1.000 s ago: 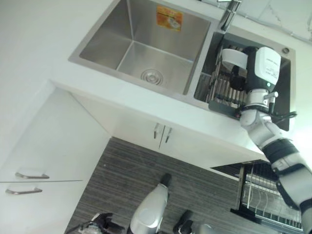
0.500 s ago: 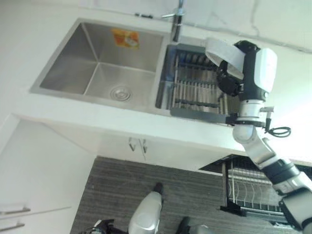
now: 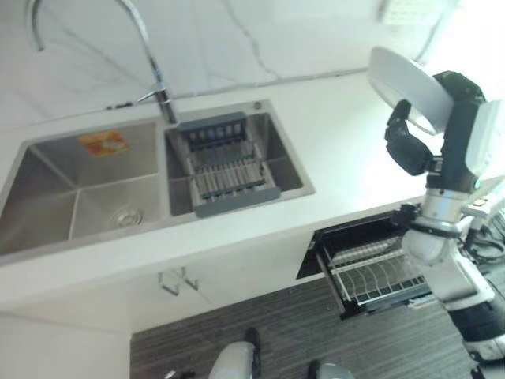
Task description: Place the dishes in the dishwasher.
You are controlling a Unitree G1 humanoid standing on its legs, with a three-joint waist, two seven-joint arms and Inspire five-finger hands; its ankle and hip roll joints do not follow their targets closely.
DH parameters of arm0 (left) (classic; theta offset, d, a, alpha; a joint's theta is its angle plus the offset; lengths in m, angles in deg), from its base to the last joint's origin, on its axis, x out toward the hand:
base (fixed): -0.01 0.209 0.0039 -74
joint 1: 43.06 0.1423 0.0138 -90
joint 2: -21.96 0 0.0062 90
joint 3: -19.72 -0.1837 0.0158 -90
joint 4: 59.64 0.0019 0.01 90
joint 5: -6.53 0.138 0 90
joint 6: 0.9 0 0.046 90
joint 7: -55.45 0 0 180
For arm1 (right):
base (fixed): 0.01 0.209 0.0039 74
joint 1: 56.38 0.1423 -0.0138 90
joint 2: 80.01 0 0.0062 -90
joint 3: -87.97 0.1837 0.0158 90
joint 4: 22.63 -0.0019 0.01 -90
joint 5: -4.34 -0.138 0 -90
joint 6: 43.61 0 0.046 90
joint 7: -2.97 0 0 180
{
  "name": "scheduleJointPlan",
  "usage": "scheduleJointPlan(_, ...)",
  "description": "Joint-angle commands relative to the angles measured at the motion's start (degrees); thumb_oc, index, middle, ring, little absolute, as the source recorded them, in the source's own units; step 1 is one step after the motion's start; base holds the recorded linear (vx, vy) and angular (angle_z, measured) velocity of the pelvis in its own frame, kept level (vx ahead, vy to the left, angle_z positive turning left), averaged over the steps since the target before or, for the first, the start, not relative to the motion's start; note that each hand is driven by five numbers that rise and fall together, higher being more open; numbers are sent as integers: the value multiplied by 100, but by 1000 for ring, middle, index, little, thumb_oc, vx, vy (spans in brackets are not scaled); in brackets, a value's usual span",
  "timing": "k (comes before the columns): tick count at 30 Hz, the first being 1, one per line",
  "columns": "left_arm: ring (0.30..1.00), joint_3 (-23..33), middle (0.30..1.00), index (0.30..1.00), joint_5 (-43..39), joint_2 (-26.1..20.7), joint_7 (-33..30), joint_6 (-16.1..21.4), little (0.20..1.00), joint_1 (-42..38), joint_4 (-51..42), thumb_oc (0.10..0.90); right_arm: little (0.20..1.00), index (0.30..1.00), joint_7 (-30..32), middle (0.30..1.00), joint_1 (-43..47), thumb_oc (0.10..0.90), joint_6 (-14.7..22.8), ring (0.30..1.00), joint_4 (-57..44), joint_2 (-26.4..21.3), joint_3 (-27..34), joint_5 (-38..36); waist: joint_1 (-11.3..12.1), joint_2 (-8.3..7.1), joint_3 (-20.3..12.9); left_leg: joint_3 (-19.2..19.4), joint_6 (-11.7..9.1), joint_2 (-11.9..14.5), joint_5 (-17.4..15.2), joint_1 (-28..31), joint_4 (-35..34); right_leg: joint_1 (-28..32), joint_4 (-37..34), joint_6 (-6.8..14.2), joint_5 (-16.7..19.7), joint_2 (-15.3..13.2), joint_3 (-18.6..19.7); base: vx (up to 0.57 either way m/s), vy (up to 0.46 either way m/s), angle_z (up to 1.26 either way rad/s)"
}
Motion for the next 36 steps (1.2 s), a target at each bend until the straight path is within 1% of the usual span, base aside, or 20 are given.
scheduleJointPlan(1, 900, -296, 900, 900, -41, -130, -132, -136, 900, 33, 215, 800, 300, 300, 366, 300, 520, 400, 687, 300, -617, -273, 694, -73, 197, -157, -376, -483, -187, 167, -1149, 232, 134, -424, 50, 199, -49, -31, -105, 22, -46, -27)
scheduleJointPlan(6, 900, -292, 900, 900, -174, -63, -162, -205, 900, 43, 156, 800, 300, 300, -34, 300, -389, 400, 923, 300, -827, -308, 1215, -211, -153, -119, -406, -375, -199, 230, -1213, 348, 134, -469, 50, 167, -58, 107, 179, 48, -43, -40)
scheduleJointPlan(7, 900, -295, 900, 900, -238, -19, -181, -203, 900, 62, 109, 800, 300, 300, -75, 300, -718, 400, 1065, 300, -800, -281, 1326, -200, -249, -109, -382, -345, -198, 259, -1228, 366, 134, -489, 50, 160, -68, 128, 239, 43, -40, -55)
scheduleJointPlan(8, 900, -306, 900, 900, -243, -13, -181, -198, 900, 71, 100, 800, 300, 300, -94, 300, -781, 400, 1090, 300, -789, -279, 1352, -207, -255, -105, -380, -336, -198, 266, -1232, 371, 134, -493, 50, 157, -71, 132, 252, 19, -44, -54)
scheduleJointPlan(9, 900, -331, 900, 900, -274, 19, -173, -181, 900, 84, 36, 800, 300, 300, -188, 300, -978, 400, 1188, 300, -748, -245, 1386, -213, -339, -90, -338, -312, -206, 297, -1240, 374, 134, -526, 50, 147, -76, 139, 284, 2, -24, -39)
scheduleJointPlan(12, 900, -348, 900, 900, -297, 48, -154, -129, 900, 104, -9, 800, 300, 300, -308, 300, -1163, 400, 1346, 300, -745, -221, 1401, -95, -418, -57, -292, -297, -220, 311, -1248, 363, 134, -567, 50, 142, -79, 143, 310, -14, -4, -22)
scheduleJointPlan(13, 900, -352, 900, 900, -302, 51, -153, -128, 900, 113, -17, 800, 300, 300, -342, 300, -1197, 400, 1375, 300, -750, -219, 1402, -78, -426, -49, -288, -294, -222, 313, -1248, 359, 134, -574, 50, 142, -79, 142, 314, -10, 10, -5)
scheduleJointPlan(15, 900, -331, 900, 900, -282, 64, -149, -142, 900, 136, -4, 800, 300, 300, -544, 300, -1325, 400, 1586, 300, -723, -239, 1401, 14, -471, -33, -273, -295, -236, 306, -1250, 354, 134, -589, 50, 146, -78, 139, 333, -3, 11, -4)
scheduleJointPlan(17, 900, -302, 900, 900, -254, 60, -154, -143, 900, 148, 29, 800, 300, 300, -642, 300, -1395, 400, 1637, 300, -702, -294, 1374, 224, -495, -29, -267, -298, -241, 295, -1254, 351, 134, -596, 50, 153, -79, 133, 337, -1, 10, -4)
scheduleJointPlan(18, 900, -255, 900, 900, -247, 30, -151, -134, 900, 140, 79, 800, 300, 300, -681, 300, -1494, 400, 1770, 300, -596, -381, 1305, 360, -513, -32, -256, -302, -242, 284, -1254, 347, 134, -604, 50, 161, -77, 126, 333, 0, 0, 0)
scheduleJointPlan(20, 900, -220, 900, 900, -233, 22, -143, -156, 900, 139, 90, 800, 300, 300, -858, 300, -1565, 400, 1846, 300, -508, -394, 1278, 262, -531, -32, -258, -305, -240, 277, -1261, 349, 134, -608, 50, 163, -75, 122, 331, 0, 0, 0)
scheduleJointPlan(23, 900, -196, 900, 900, -221, -9, -113, -145, 900, 143, 134, 800, 300, 300, -915, 300, -1680, 400, 2130, 300, -230, -392, 1105, 327, -551, -40, -241, -308, -235, 264, -1260, 355, 134, -607, 50, 164, -69, 117, 326, 0, 0, 0)
scheduleJointPlan(25, 900, -205, 900, 900, -219, -11, -90, -147, 900, 125, 138, 800, 300, 300, -1121, 300, -1685, 400, 2322, 300, -123, -347, 958, 61, -546, -43, -231, -326, -228, 247, -1262, 350, 134, -608, 50, 161, -69, 118, 325, 0, 0, 0)
scheduleJointPlan(29, 900, -258, 900, 900, -280, -12, -58, -124, 900, 106, 87, 800, 300, 300, -1245, 300, -1670, 400, 2363, 300, 103, -208, 693, -32, -541, -36, -207, -353, -228, 217, -1268, 337, 134, -608, 50, 160, -79, 123, 326, -28, 15, 1)
scheduleJointPlan(30, 900, -284, 900, 900, -312, -28, -40, -133, 900, 80, 65, 800, 300, 300, -1189, 300, -1657, 400, 2363, 300, 339, -144, 536, -5, -530, -28, -198, -374, -225, 200, -1258, 326, 134, -602, 50, 154, -83, 127, 324, -38, 23, 4)
scheduleJointPlan(36, 900, -330, 900, 900, -358, -44, -4, -225, 900, 46, 1, 800, 300, 300, -1117, 300, -1681, 400, 2372, 300, 924, -41, 287, 125, -509, -9, -160, -392, -231, 184, -1235, 303, 134, -583, 50, 147, -83, 103, 250, -32, 13, 16)
